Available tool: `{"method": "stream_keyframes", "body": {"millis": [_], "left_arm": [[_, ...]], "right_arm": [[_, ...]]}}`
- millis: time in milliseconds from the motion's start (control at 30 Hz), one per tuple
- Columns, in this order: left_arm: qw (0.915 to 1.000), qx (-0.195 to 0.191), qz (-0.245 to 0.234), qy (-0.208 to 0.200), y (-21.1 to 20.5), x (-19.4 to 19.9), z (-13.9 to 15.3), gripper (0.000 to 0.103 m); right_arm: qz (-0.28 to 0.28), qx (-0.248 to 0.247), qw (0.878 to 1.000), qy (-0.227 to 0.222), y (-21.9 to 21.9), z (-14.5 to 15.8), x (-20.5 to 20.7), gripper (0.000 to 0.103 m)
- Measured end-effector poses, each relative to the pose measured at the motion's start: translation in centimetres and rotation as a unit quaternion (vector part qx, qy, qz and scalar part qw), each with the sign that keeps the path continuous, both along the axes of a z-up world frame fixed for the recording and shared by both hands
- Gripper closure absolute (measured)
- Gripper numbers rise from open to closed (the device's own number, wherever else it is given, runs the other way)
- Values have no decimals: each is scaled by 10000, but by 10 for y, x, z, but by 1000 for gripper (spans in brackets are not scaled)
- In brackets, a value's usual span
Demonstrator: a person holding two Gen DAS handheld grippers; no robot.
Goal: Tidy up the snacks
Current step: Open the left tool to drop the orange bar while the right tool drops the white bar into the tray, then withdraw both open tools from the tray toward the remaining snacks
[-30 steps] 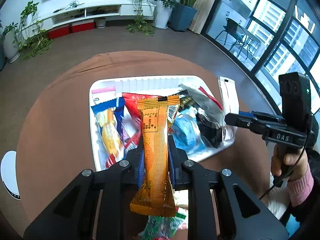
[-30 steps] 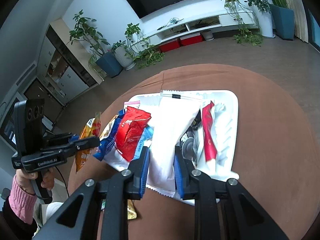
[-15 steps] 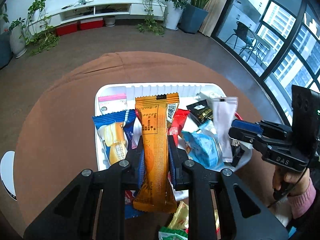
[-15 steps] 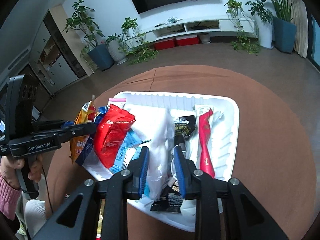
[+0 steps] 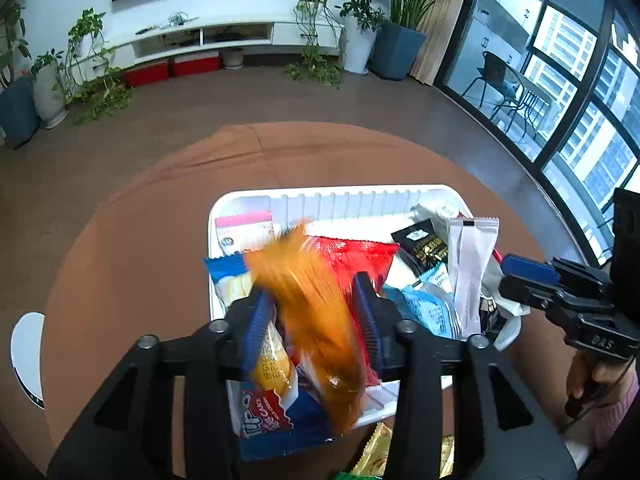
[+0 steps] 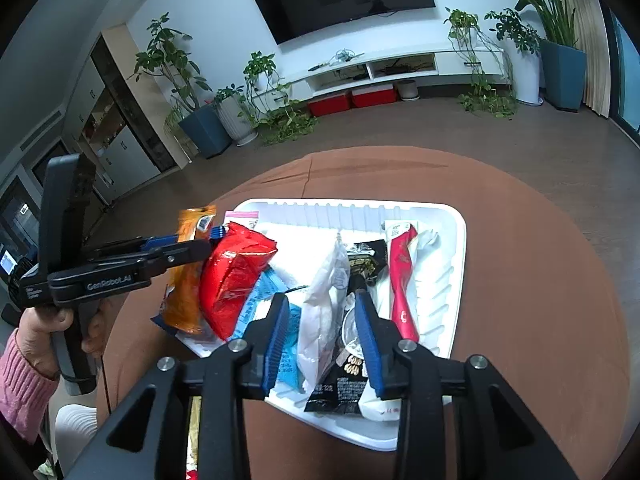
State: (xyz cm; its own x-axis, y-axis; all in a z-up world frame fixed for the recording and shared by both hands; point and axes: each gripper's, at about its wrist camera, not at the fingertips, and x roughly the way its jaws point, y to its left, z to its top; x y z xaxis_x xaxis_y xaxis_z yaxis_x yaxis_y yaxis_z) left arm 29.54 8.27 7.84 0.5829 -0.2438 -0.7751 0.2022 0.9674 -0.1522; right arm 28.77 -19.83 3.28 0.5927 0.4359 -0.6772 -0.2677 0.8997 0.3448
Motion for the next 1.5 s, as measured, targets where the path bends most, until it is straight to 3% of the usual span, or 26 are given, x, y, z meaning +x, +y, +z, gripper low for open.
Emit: {"method": "stream_keyframes", "body": {"millis": [333, 667, 967, 1500], "left_arm": [[9998, 18, 48, -194, -5, -9, 7, 63], [9991, 80, -63, -402, -4, -64, 18, 62], [9995, 158, -189, -185, -7, -110, -1, 62], [9994, -126, -263, -188, -15, -91, -2, 62]], "right_arm": [[71, 80, 9999, -116, 2, 8, -16, 64], [262, 162, 9992, -248, 12, 18, -53, 58], [662, 39, 9975, -229, 38, 10, -91, 54], [911, -104, 9958, -84, 62, -9, -107, 55]]}}
